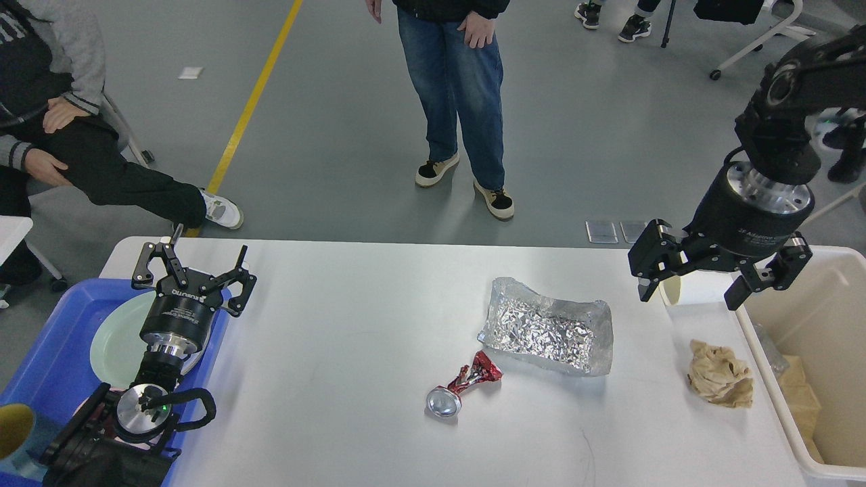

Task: Tidy desktop
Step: 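Raise the right gripper and move it over the foil tray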

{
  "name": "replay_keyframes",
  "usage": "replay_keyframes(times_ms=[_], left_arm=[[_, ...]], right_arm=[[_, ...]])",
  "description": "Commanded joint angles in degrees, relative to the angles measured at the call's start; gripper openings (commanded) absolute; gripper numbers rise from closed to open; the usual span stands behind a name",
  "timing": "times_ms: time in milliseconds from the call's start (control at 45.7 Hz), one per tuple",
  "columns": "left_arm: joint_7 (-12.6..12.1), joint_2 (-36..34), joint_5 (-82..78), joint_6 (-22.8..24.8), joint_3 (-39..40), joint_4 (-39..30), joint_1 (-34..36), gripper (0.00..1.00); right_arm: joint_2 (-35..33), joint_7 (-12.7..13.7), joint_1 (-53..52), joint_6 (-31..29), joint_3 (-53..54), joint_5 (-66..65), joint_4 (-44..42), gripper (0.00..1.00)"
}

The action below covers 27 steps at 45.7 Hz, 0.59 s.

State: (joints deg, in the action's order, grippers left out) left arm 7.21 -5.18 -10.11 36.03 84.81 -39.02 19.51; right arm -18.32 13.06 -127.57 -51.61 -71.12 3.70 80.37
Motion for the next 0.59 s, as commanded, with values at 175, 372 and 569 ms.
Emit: replay_keyframes(times_ms=[175,372,569], left_arm=[[0.00,-0.09,0.00,0.00,0.00,0.00,0.00,0.96],[0.00,-0.09,0.00,0.00,0.00,0.00,0.00,0.96],[0.00,0.00,0.00,0.00,0.00,0.00,0.00,0.96]], right_arm=[[-1.37,-0.05,-14.28,0.19,-1.12,2.28,10.94,1.00],[-1.37,-0.05,-14.81,1.25,-0.86,2.63,10.51,1.00],[-1.45,-0.23,-10.86,3.00,0.11,2.63,8.66,1.00]])
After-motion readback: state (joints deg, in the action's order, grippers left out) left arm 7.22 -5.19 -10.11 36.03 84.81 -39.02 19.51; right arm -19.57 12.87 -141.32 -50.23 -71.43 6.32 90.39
